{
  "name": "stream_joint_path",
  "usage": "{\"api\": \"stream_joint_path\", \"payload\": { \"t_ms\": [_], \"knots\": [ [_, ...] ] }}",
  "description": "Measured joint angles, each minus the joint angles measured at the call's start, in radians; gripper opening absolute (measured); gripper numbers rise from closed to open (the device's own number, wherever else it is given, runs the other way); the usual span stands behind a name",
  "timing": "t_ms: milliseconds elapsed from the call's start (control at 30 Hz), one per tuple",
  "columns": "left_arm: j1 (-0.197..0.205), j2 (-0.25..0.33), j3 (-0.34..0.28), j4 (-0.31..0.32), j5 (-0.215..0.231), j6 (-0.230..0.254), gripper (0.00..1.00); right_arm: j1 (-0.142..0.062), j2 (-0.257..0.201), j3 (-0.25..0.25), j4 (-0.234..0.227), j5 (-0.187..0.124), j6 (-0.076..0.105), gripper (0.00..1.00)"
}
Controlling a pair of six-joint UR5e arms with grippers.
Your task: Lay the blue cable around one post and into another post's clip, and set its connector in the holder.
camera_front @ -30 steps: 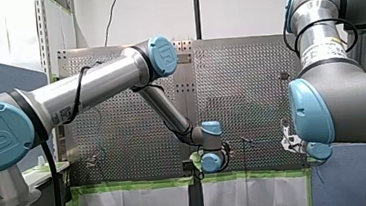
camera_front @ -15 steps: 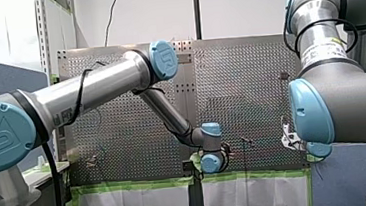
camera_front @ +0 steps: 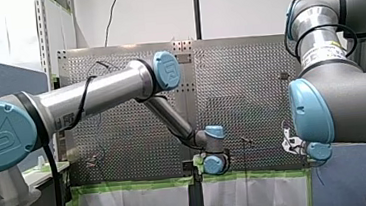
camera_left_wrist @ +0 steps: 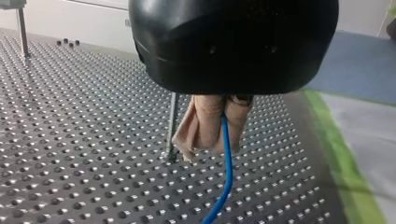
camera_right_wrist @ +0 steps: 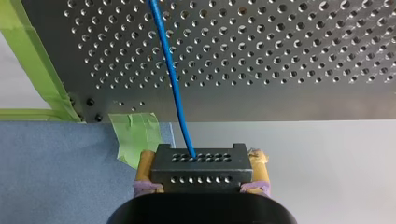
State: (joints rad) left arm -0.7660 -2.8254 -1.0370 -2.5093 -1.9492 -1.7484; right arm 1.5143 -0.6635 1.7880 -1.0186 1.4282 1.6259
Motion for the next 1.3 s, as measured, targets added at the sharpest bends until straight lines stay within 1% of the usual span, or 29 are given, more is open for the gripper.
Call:
{"api": "stream_joint_path", "payload": {
  "t_ms": [200, 333, 467, 567, 700, 833, 1000, 1167, 1300],
  "knots": [
    [-0.011, 0.023, 0.009, -0.033, -0.035, 0.046, 0.0, 0.003, 0.001, -0.01, 0.0, 0.0, 0.004, 0.0],
    [-0.026, 0.042, -0.011, -0.037, -0.041, 0.082, 0.0, 0.006, 0.001, -0.021, 0.018, 0.005, 0.005, 0.0],
    [-0.033, 0.05, -0.048, -0.034, -0.039, 0.113, 0.0, 0.01, 0.0, -0.029, 0.041, 0.023, -0.007, 0.0],
    [-0.037, 0.051, -0.046, -0.033, -0.037, 0.126, 0.0, 0.011, 0.0, -0.032, 0.052, 0.042, -0.018, 0.0],
    [-0.033, 0.05, -0.024, -0.034, -0.031, 0.109, 0.0, 0.012, 0.0, -0.032, 0.049, 0.051, -0.021, 0.0],
    [-0.011, 0.05, -0.015, -0.031, -0.018, 0.083, 0.0, 0.015, 0.0, -0.038, 0.045, 0.05, -0.021, 0.0],
    [0.015, 0.05, 0.001, -0.035, 0.002, 0.078, 0.0, 0.02, 0.0, -0.05, 0.06, 0.051, -0.021, 0.0],
    [0.032, 0.049, 0.011, -0.035, 0.008, 0.075, 0.0, 0.021, 0.0, -0.063, 0.07, 0.05, -0.015, 0.0],
    [0.043, 0.05, 0.019, -0.039, 0.009, 0.074, 0.0, 0.017, 0.0, -0.078, 0.083, 0.049, -0.011, 0.0]
  ]
}}
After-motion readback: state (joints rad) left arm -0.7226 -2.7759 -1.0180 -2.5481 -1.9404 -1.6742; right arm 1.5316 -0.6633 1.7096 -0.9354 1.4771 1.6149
